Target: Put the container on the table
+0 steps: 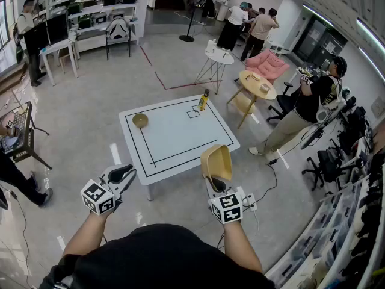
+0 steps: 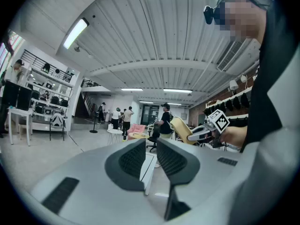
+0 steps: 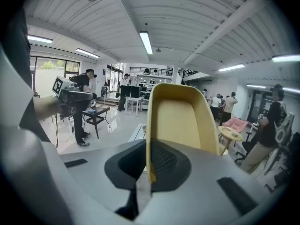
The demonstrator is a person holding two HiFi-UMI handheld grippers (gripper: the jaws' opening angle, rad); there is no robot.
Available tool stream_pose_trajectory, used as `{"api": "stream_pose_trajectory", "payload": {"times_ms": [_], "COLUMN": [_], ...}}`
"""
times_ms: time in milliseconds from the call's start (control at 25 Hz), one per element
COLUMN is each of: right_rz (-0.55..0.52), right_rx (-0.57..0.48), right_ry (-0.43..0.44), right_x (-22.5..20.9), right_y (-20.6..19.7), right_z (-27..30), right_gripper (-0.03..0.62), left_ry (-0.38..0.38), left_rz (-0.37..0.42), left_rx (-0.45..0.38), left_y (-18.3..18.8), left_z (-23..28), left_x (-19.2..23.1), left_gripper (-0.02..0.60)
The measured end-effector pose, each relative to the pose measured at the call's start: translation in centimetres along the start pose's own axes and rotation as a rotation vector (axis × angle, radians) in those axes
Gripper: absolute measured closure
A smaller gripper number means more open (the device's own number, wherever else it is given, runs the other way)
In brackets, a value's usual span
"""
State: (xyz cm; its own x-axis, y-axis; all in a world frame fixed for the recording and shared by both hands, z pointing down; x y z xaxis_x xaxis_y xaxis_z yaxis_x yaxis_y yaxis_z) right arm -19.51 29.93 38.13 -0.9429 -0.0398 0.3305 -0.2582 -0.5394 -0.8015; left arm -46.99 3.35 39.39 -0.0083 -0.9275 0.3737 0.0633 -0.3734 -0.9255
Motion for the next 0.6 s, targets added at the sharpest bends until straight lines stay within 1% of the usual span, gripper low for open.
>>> {"api": "stream_pose_trajectory", "payload": {"times_ms": [160,400,600], "right_rz": [-0.008,-0.013,-0.002], "right_rx": [-0.003,0.003,-0.013], "right_ry": [-0.010,-0.011,-0.042], "right_x": [0.8,2.0,1.8], "right_y": [0.5,1.0,1.1], "right_z": [-0.2,-0.5,-1.0], "right_gripper": [0.586,0.586,0.586], "left_ry": [-0.004,-0.012,-0.033], "left_rz": [0.012,-0.003,-0.012], "left_rx": [-0.010,-0.010,-0.009], "left_y": [0.6,0.3,0.0], "left_z": [-0.7,-1.4,-0.9], "left_x": [0.7,1.4,1.8], "left_gripper": [0.504,0.504,0.504]}}
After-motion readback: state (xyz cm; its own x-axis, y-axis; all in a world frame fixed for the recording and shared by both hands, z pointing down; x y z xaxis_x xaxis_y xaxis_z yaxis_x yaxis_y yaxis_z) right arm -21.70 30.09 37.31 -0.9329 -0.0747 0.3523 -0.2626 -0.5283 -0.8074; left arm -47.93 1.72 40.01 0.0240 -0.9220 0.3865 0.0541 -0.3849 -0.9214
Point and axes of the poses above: the fingertips, and each gripper's own axes: z forward along the fingers, x to its left, y out of its top, the point moved 10 cm from there along -z, backward along the fingers, and after that the axes turned 13 degrees about -z, right-handed, at the moved point
